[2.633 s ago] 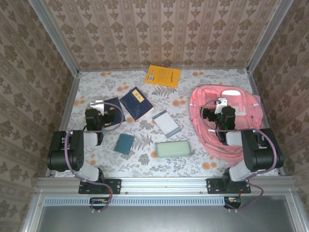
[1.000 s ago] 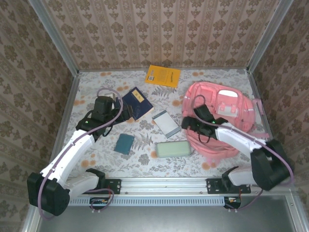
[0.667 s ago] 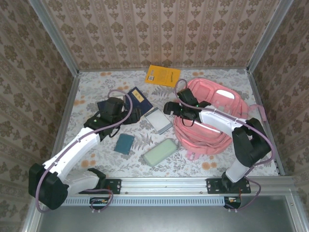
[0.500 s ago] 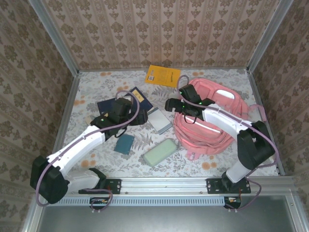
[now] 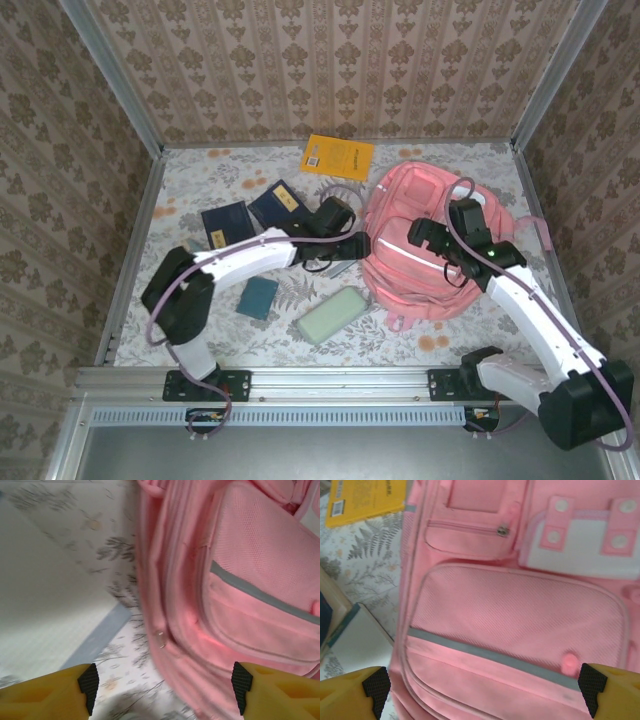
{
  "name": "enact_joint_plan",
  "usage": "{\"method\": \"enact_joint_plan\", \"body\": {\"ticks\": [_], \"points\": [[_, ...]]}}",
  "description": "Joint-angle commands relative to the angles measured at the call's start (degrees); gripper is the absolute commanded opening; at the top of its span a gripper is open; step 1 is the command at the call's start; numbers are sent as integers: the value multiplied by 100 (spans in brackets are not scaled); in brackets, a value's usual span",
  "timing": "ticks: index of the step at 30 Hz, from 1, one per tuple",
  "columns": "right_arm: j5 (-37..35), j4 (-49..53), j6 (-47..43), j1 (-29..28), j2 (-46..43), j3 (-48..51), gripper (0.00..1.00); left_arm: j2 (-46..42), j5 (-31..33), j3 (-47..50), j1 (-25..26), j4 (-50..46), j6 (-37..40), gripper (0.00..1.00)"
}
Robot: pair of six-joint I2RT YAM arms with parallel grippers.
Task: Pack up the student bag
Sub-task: Move the student bag to the top-center of the table.
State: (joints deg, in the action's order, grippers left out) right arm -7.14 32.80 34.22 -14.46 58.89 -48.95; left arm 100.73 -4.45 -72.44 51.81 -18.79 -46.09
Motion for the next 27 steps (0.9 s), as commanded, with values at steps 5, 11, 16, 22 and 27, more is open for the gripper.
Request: {"method": "enact_joint_plan", "body": {"ticks": [5,11,16,22,27], "points": [[-380,778,-98,171,-682,317,100,993,-653,-640,167,-219,-142,62],[-393,860,-116,190,-681,289,100,1354,-457,-1099,100,-392,95,18],[-361,887,-141,189,-646,245,100,1467,-238,-1387,-313,-755,303,0],[-177,825,-179,191,-621,289,100,1352,58,-1760,-903,-1217,952,0],[56,755,-218,189,-507,272,100,1617,127,-2458,-1442,-1570,1908,0]]}}
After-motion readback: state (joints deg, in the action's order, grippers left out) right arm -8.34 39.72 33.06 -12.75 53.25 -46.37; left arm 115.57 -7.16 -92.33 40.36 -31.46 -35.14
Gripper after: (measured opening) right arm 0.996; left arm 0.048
